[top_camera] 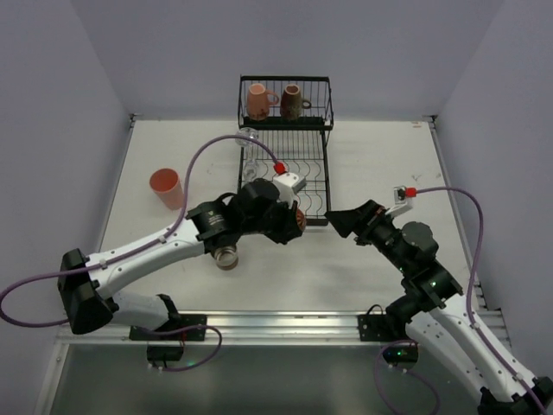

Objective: Unload the cups from the dish rack

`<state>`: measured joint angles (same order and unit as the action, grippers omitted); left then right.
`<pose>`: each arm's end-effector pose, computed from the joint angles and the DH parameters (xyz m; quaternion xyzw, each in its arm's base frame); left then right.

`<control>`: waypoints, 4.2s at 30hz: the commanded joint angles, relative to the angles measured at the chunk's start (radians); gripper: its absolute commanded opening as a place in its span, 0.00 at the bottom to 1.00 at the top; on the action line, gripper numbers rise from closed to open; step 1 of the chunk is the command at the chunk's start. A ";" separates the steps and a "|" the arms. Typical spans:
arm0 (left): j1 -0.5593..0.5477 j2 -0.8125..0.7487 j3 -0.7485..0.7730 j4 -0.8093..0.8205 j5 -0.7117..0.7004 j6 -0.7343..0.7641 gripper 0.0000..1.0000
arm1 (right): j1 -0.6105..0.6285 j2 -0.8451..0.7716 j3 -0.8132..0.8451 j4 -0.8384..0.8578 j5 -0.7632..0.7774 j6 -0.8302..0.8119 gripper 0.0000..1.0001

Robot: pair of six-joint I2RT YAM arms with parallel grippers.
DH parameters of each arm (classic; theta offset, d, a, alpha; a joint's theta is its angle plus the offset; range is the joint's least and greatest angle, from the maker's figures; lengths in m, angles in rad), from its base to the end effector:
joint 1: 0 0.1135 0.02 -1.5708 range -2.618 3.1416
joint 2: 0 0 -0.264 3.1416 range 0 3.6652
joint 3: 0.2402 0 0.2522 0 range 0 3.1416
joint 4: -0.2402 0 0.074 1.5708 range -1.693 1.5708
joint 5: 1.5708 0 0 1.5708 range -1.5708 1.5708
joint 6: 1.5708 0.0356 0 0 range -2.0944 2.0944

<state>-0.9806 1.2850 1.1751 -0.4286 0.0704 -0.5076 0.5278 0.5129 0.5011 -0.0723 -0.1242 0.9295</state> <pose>0.1591 -0.2420 0.3434 0.2205 0.8409 -0.3566 0.3421 0.1227 0.0766 0.2910 0.1054 0.7284 0.4838 0.4735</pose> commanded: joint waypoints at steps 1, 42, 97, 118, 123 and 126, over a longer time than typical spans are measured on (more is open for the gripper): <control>-0.059 0.063 0.040 -0.223 -0.033 0.077 0.00 | -0.005 -0.054 0.057 -0.225 0.257 -0.167 0.99; -0.144 0.341 -0.054 -0.185 -0.227 0.063 0.43 | -0.005 -0.146 0.111 -0.302 0.351 -0.270 0.97; -0.142 -0.584 -0.328 0.209 -0.900 0.377 1.00 | -0.069 1.662 1.866 -0.267 0.224 -0.821 0.96; -0.142 -0.573 -0.335 0.229 -0.906 0.374 1.00 | -0.075 1.738 1.769 -0.155 0.251 -0.810 0.79; -0.142 -0.559 -0.330 0.234 -0.899 0.370 1.00 | -0.075 1.691 1.706 -0.061 0.271 -0.804 0.62; -0.142 -0.552 -0.325 0.238 -0.891 0.360 1.00 | -0.075 1.670 1.706 -0.032 0.274 -0.804 0.48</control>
<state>-1.1217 0.7277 0.8444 -0.2470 -0.8143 -0.1379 0.4572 2.2425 2.2105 -0.1883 0.1242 0.1307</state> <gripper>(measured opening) 0.997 0.641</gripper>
